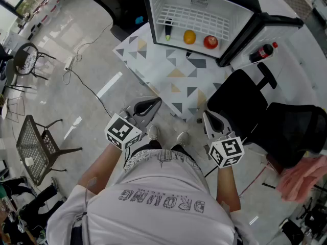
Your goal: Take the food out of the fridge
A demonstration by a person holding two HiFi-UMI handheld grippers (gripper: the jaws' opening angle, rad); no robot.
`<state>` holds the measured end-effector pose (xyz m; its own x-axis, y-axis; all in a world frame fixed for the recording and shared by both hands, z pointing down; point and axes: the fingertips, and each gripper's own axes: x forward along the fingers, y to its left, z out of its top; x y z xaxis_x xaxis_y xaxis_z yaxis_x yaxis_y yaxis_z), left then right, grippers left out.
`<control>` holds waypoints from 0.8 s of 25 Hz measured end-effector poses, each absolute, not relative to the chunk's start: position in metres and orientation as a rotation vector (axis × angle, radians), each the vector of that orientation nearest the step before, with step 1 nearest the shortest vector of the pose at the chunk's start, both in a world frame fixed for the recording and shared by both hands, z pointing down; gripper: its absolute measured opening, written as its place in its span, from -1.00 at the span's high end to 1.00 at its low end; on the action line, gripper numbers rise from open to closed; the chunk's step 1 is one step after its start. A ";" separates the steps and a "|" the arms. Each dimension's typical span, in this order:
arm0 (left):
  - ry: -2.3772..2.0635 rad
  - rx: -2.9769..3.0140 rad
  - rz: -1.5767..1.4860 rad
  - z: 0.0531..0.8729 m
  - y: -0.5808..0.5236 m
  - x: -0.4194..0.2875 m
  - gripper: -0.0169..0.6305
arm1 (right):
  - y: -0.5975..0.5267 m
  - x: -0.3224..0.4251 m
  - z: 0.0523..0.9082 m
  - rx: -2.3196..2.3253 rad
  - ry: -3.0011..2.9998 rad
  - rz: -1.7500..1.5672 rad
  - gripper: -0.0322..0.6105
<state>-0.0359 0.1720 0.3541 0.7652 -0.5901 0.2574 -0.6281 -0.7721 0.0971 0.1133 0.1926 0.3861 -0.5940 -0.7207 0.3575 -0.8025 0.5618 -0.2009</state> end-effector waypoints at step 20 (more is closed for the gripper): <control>-1.011 2.771 0.313 0.357 0.176 0.010 0.95 | 0.190 0.149 0.384 1.248 -2.608 0.469 0.94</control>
<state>0.0097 0.1761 0.3573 0.7476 -0.6133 0.2549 -0.6501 -0.7543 0.0917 0.1487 0.1897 0.3837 -0.6184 -0.7163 0.3233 -0.7841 0.5902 -0.1921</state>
